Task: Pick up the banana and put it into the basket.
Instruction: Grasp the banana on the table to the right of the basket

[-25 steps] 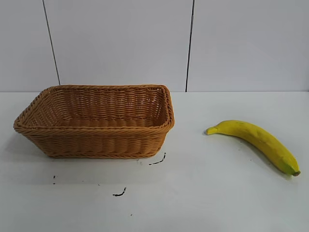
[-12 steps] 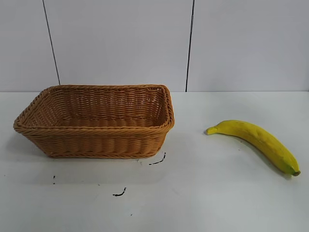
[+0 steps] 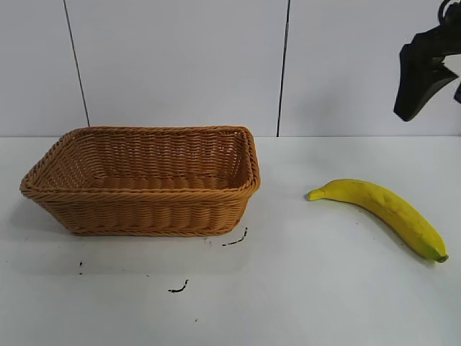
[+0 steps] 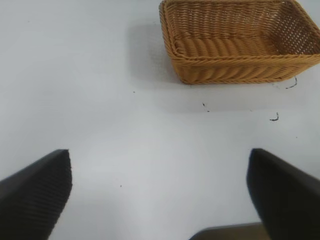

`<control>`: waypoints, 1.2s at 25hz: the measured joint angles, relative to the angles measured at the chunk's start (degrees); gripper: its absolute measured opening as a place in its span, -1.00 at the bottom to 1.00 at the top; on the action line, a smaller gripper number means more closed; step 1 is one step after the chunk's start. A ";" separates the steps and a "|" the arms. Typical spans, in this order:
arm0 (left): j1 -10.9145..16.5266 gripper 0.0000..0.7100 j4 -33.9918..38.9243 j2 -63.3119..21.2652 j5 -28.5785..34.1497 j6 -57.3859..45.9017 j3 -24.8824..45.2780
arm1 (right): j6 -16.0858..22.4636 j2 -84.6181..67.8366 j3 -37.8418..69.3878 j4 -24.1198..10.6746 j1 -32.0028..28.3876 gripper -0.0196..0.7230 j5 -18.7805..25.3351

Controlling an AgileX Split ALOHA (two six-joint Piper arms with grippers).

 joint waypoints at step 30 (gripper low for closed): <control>0.00 0.94 0.00 0.00 0.00 0.00 0.00 | 3.47 21.51 -0.25 -1.96 0.00 0.92 -13.01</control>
